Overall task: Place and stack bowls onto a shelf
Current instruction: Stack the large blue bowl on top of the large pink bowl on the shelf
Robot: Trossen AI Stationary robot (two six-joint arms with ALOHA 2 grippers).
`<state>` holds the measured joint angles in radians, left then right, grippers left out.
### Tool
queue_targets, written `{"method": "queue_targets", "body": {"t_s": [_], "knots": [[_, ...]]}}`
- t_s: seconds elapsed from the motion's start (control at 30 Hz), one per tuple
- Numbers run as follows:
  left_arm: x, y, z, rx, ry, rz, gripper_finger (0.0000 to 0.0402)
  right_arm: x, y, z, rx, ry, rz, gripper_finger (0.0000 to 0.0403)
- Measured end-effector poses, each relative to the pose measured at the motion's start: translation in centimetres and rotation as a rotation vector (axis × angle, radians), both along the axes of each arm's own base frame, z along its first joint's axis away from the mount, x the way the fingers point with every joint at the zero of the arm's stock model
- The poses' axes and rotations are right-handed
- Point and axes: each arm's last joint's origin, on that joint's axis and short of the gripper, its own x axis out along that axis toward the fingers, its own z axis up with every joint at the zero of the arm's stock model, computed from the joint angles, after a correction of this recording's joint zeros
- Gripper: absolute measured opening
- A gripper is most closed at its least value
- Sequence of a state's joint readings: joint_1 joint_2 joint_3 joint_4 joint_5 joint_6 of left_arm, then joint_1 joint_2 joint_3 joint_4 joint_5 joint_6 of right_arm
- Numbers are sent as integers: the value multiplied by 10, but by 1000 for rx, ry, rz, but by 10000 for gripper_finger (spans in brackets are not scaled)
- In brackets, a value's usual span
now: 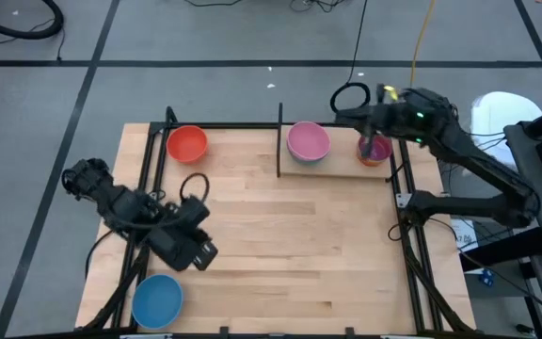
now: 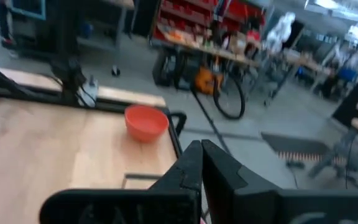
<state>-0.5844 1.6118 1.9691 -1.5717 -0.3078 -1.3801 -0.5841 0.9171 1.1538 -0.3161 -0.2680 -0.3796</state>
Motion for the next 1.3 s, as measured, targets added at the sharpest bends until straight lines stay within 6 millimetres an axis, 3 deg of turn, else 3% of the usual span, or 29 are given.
{"method": "queue_targets", "body": {"t_s": [0.23,0.43,0.83,1.07,1.3], "knots": [[-14,-34,-41,-130,186,149,81,-34,32,20,-33,-131,52,0],[-24,-61,-68,-194,204,227,81,-47,42,26,-54,-177,71,0],[-53,-106,-149,-390,307,471,81,-44,40,25,1,-180,69,0],[-64,-115,-192,-449,296,445,81,-38,37,23,10,-164,66,0],[-67,-112,-204,-414,324,395,81,-32,34,20,31,-149,62,0]]}}
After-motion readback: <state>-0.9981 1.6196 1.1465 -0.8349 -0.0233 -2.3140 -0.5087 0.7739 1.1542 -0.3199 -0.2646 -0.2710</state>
